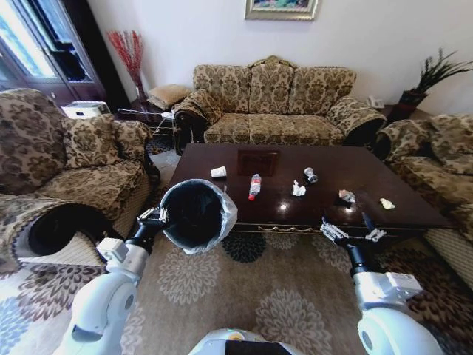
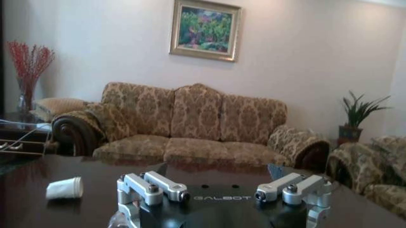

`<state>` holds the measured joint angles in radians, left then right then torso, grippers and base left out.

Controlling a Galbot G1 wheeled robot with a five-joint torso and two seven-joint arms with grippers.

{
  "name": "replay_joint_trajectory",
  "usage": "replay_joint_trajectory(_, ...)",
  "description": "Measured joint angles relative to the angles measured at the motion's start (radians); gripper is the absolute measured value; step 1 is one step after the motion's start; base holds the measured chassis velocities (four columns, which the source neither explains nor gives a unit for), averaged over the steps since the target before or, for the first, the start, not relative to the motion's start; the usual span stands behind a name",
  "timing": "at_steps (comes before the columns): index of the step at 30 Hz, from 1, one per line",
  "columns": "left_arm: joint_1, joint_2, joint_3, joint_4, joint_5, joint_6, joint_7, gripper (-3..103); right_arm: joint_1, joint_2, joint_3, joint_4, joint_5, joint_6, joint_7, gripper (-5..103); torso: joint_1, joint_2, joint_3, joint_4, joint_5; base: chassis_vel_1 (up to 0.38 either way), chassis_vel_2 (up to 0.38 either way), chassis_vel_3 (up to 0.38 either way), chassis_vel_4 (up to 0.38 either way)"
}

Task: Move to the front of the table and place the trash on the table into the trash bin.

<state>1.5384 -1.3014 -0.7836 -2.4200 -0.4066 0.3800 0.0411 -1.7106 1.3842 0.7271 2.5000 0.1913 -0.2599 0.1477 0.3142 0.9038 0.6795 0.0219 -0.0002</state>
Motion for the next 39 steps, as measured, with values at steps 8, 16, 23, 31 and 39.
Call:
replay_joint_trajectory(8, -0.001, -0.004, -0.01, 0.0, -0.008, -0.022, 0.0, 3, -0.019, 0.003, 0.014, 0.0, -0.013, 0.03, 0.001, 100, 0.0, 0.0, 0.0, 0.0004, 0.0001, 0.064, 0.065, 0.067, 0.068)
replay_joint_trajectory(16, -0.007, 0.03, -0.014, 0.026, -0.085, -0.062, 0.001, 3, -0.039, 0.004, -0.003, 0.0, -0.039, 0.02, 0.014, 100, 0.0, 0.0, 0.0, -0.0003, 0.0002, 0.008, 0.02, 0.014, 0.009)
replay_joint_trajectory(23, -0.039, 0.058, -0.005, 0.045, -0.09, -0.062, -0.001, 3, -0.031, -0.004, -0.002, 0.0, -0.044, 0.014, 0.015, 100, 0.0, 0.0, 0.0, 0.0, 0.0, -0.025, 0.042, 0.041, -0.041)
replay_joint_trajectory(31, -0.045, 0.05, -0.001, 0.051, -0.081, -0.049, -0.005, 3, -0.022, 0.012, -0.017, 0.0, -0.052, 0.017, 0.003, 100, 0.001, 0.0, 0.0, -0.0002, 0.0001, -0.169, 0.17, 0.16, -0.166)
replay_joint_trajectory(39, -0.038, 0.041, -0.001, 0.049, -0.063, -0.042, -0.011, 3, -0.007, -0.013, -0.01, 0.0, -0.03, 0.018, 0.001, 100, 0.001, 0.0, 0.0, -0.0001, 0.0002, -0.107, 0.101, 0.103, -0.104)
